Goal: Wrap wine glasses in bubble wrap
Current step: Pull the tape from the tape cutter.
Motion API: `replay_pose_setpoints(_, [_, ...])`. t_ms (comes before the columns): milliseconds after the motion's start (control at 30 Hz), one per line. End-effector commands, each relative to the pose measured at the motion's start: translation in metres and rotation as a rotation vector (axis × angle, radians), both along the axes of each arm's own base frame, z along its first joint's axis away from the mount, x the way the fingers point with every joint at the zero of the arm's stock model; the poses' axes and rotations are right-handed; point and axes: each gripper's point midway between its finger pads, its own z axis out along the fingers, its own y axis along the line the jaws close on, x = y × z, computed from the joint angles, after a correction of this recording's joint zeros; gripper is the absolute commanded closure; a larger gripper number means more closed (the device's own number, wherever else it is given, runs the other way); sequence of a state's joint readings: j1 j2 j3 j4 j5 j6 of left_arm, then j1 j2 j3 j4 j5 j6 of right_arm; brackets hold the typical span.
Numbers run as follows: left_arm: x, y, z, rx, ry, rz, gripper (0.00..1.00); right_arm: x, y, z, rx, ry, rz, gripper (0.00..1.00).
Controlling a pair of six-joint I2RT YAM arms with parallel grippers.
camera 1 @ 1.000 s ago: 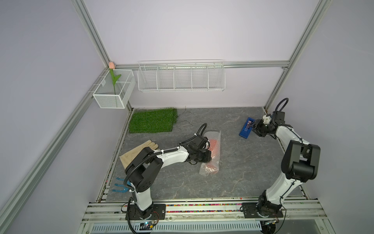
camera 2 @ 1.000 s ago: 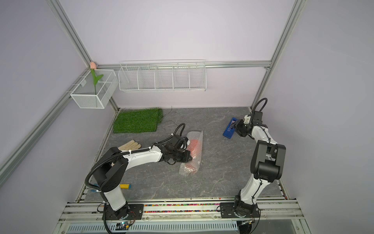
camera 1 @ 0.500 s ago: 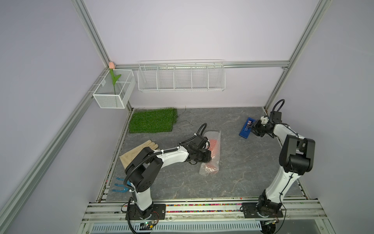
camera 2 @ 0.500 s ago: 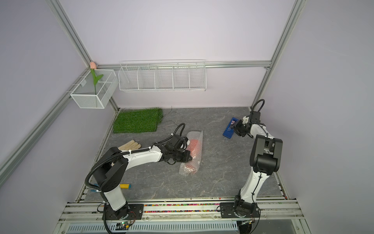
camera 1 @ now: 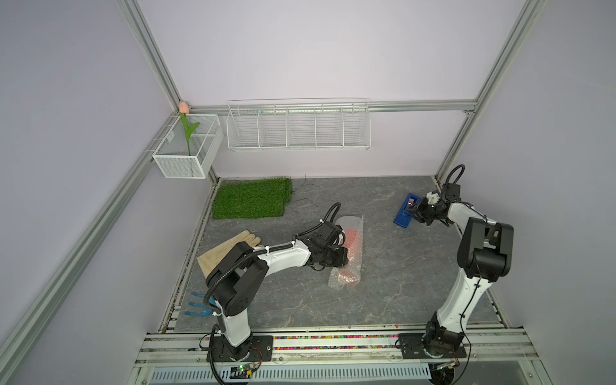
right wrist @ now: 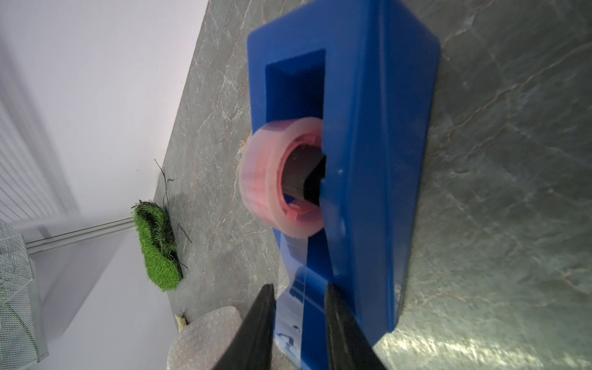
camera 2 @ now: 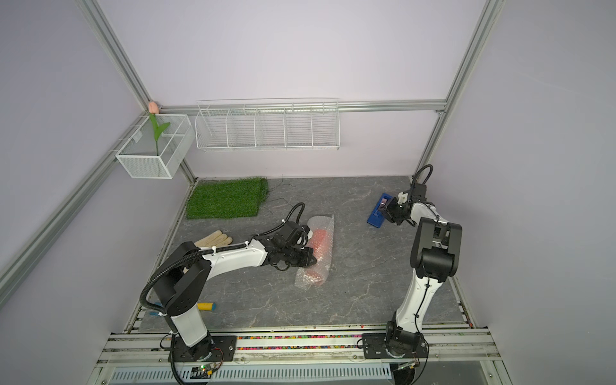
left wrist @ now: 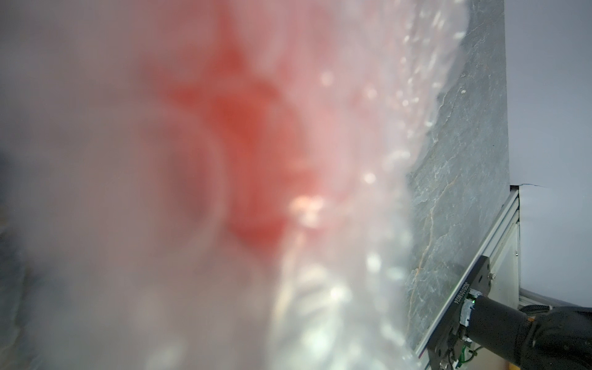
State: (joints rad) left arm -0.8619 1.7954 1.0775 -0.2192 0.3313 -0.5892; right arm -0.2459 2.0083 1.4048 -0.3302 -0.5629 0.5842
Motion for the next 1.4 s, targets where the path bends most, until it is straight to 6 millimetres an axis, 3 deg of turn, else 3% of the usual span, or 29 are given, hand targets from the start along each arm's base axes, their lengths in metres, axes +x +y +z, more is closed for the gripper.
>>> replay_pose_setpoints(0, [-0.007,0.016,-0.022,0.073,0.040,0.004,0.93,0.006,0.006,0.000,0.028,-0.017,0.013,0.70])
replay_pose_setpoints(567, [-0.008,0.012,-0.025,0.060,0.055,-0.004,0.93,0.008,0.011,0.009,0.078,-0.065,0.016,0.88])
replay_pose_setpoints(900, [-0.009,0.012,-0.028,0.061,0.067,-0.008,0.93,0.006,0.011,0.013,0.093,-0.077,0.010,0.93])
replay_pose_setpoints(1367, [-0.011,0.011,-0.031,0.058,0.075,-0.016,0.91,0.002,0.013,0.055,0.098,-0.186,-0.006,0.93])
